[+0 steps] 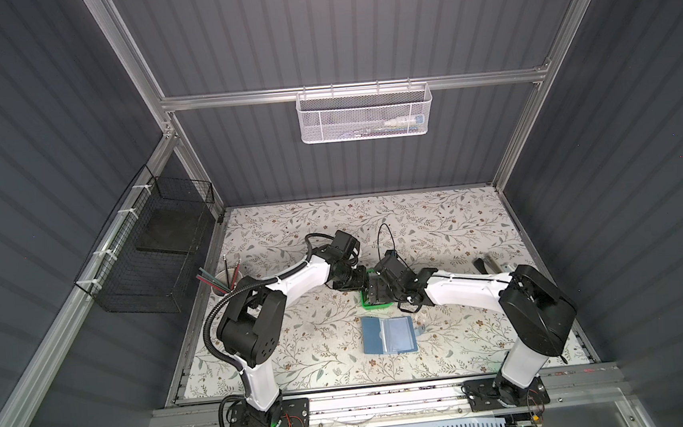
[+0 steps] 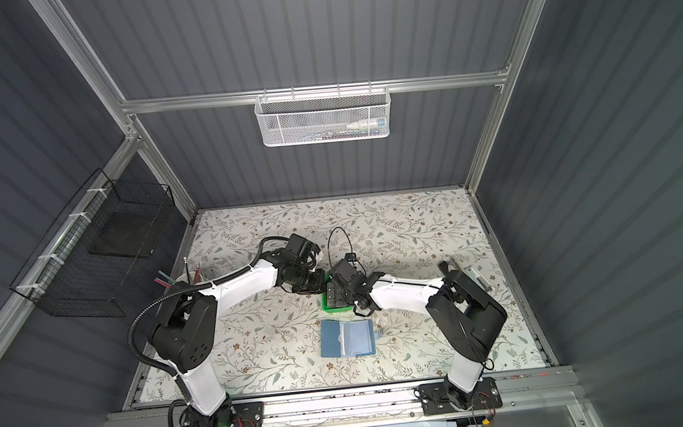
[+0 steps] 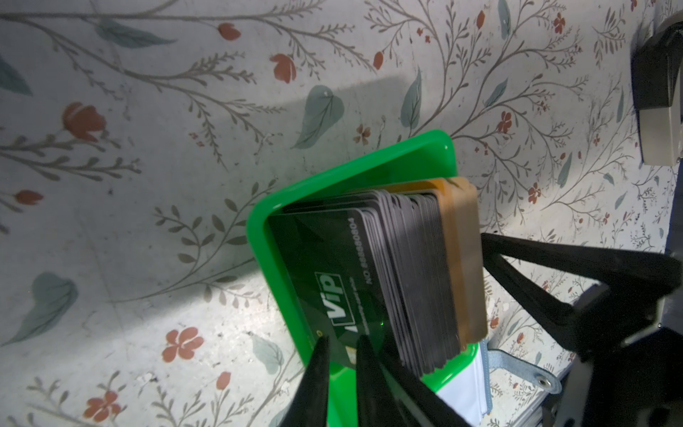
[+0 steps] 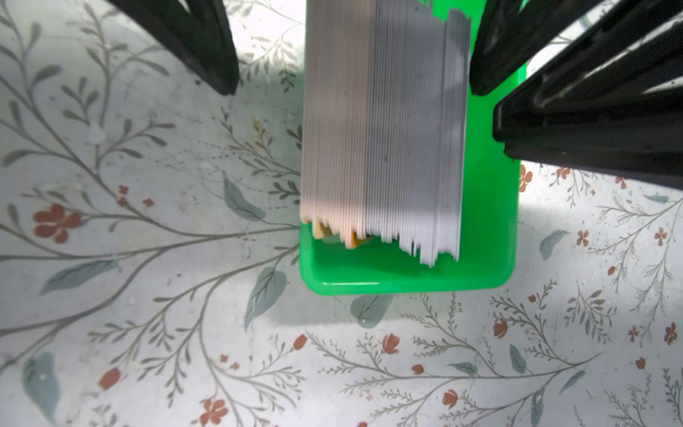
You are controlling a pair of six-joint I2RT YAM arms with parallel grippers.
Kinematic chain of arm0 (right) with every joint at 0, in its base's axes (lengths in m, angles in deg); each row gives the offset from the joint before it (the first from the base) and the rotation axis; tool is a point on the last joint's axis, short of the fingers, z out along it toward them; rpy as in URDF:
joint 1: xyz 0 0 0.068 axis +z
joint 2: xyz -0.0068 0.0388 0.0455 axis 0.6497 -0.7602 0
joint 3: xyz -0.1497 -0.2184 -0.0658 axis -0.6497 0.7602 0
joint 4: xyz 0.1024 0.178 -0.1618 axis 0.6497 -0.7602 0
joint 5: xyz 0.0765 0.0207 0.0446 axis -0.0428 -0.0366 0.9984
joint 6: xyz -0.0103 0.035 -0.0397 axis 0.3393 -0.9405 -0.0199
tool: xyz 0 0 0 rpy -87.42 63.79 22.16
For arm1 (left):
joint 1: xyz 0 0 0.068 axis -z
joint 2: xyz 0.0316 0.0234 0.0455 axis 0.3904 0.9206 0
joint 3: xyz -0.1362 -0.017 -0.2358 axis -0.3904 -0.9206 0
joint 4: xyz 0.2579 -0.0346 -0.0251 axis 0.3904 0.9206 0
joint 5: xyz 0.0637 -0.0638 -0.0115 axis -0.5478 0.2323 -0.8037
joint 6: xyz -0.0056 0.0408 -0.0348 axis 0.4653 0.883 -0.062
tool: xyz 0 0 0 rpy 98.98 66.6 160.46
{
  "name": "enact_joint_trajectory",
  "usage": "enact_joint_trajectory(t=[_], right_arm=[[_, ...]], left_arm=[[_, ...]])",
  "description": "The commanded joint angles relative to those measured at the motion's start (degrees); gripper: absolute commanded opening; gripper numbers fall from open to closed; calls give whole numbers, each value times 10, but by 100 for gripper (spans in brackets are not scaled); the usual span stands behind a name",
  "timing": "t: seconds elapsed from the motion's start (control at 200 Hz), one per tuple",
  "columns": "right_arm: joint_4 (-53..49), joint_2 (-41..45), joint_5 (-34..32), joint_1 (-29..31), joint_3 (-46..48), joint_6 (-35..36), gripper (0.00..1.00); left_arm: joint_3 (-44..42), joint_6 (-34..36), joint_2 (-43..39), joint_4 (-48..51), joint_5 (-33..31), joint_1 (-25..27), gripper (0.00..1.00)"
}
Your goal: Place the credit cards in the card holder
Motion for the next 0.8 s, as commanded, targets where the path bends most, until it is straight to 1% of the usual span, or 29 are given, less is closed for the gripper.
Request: enact_joint_trajectory(t=[0.0,0.5,0.796], right_arm=[[-14,1,-20,-5,-3,-7,99],[-17,16,-18,-14,1,-3,99],[5,12,17,-14,8,-1,99]], left_arm=[[9,1,10,13,8,-1,17],[-2,0,-11,-2,0,0,17],[-13,-4,-28,-14,-8,-1,17]])
